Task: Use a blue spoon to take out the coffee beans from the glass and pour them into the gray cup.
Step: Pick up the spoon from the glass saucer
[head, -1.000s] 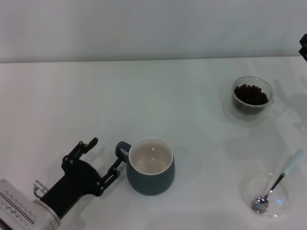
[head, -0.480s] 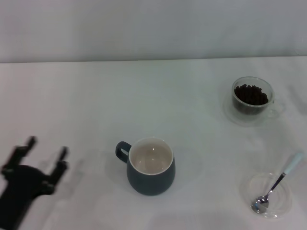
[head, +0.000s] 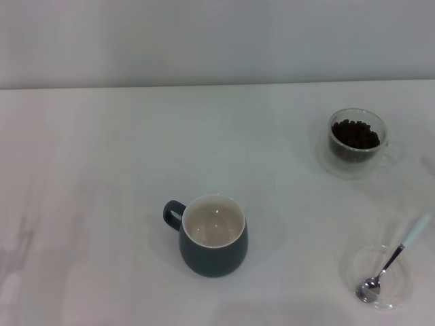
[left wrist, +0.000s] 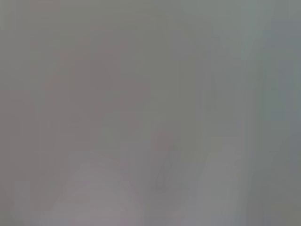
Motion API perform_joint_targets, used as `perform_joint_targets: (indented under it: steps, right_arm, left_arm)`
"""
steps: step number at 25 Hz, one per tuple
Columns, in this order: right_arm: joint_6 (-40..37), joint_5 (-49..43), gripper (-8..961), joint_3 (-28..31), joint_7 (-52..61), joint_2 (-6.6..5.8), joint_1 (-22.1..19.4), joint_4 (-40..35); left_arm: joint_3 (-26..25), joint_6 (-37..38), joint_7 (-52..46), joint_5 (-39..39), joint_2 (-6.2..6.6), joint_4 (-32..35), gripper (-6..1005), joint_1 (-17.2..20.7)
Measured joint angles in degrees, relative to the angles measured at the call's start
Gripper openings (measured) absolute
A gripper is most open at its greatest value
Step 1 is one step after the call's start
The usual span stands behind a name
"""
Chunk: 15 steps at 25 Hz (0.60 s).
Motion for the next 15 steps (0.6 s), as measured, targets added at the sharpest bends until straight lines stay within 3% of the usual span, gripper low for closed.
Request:
perform_joint_targets:
  steps: [4, 15]
  right_arm:
    - [1.70, -8.25, 853, 0.25, 2.55, -0.52, -0.01, 0.62]
    - [6.44, -16.20, 839, -1.51, 2.73, 2.63, -0.31, 1.61]
  left_arm:
    - [0.00, 0.41, -0.24, -1.67, 0.01, -0.21, 731, -1.01]
    - [0.00, 1.16, -0.19, -1.41, -0.05, -0.26, 730, -3.12]
